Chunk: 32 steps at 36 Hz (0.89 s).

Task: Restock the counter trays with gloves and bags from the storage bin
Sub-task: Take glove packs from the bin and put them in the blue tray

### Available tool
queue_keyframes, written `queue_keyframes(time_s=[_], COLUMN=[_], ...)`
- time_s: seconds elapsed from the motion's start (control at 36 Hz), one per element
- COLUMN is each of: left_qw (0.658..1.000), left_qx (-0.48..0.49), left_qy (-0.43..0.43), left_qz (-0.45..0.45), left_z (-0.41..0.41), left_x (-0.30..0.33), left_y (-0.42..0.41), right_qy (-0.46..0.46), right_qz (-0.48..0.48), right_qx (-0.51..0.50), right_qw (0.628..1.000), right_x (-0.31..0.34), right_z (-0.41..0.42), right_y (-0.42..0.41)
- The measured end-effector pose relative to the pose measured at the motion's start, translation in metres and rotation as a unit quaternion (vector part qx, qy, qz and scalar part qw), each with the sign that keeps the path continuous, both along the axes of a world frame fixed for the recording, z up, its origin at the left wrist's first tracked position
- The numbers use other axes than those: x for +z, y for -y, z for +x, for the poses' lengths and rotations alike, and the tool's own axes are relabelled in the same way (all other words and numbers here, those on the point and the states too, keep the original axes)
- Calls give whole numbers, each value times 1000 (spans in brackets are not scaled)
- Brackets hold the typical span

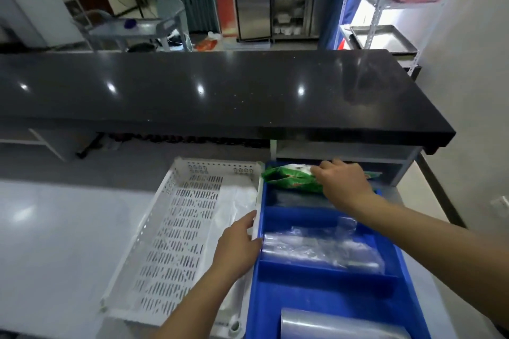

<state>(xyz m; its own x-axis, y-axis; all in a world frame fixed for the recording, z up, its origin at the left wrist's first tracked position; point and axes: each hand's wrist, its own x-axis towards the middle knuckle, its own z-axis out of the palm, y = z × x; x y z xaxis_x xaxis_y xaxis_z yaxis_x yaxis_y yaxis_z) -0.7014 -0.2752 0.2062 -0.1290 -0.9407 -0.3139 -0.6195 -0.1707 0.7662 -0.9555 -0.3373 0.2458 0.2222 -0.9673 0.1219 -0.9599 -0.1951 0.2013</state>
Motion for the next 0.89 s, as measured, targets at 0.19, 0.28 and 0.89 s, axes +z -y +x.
queue_keyframes(time_s=[0.19, 0.28, 0.89], left_qw=[1000, 1000, 999], left_qx=[-1, -7, 5], left_qy=[-28, -29, -33], left_qz=[3, 2, 19], left_z=[3, 5, 3], left_x=[1, 1, 2], left_y=[1, 1, 1], right_qy=[-7, 1, 187], right_qz=[51, 90, 122], right_qx=[4, 11, -130], right_qw=[999, 996, 966], right_x=[-7, 4, -81], right_z=[-2, -2, 14], right_y=[24, 31, -5])
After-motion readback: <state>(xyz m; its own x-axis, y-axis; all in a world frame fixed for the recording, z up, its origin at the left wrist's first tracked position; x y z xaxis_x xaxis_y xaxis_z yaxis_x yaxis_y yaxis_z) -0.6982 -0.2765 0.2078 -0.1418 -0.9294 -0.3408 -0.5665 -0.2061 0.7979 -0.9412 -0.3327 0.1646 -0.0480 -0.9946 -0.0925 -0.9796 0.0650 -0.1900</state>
